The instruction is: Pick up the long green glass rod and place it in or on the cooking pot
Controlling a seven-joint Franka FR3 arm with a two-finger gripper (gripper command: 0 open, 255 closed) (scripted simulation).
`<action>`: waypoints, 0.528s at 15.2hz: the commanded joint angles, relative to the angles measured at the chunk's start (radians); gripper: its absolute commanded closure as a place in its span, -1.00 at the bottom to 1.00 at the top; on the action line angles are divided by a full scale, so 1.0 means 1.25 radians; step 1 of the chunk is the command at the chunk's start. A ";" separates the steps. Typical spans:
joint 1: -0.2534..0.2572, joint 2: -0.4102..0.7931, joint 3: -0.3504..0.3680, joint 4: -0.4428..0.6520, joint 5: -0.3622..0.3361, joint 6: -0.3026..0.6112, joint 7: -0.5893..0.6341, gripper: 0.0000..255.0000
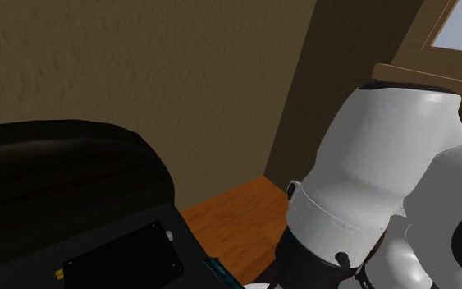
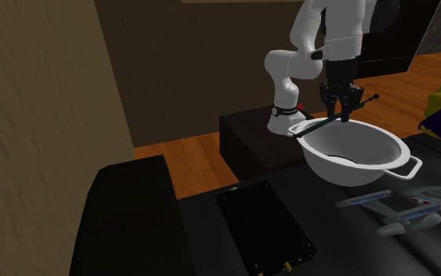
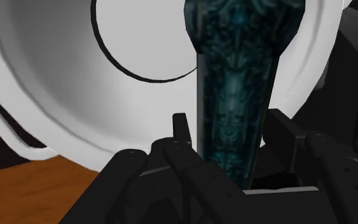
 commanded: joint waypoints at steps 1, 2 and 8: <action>0.026 -0.023 0.030 -0.010 0.022 0.000 0.040 1.00; 0.038 -0.033 0.044 -0.011 0.031 -0.002 0.060 1.00; 0.068 -0.038 0.098 -0.031 0.067 0.030 0.104 1.00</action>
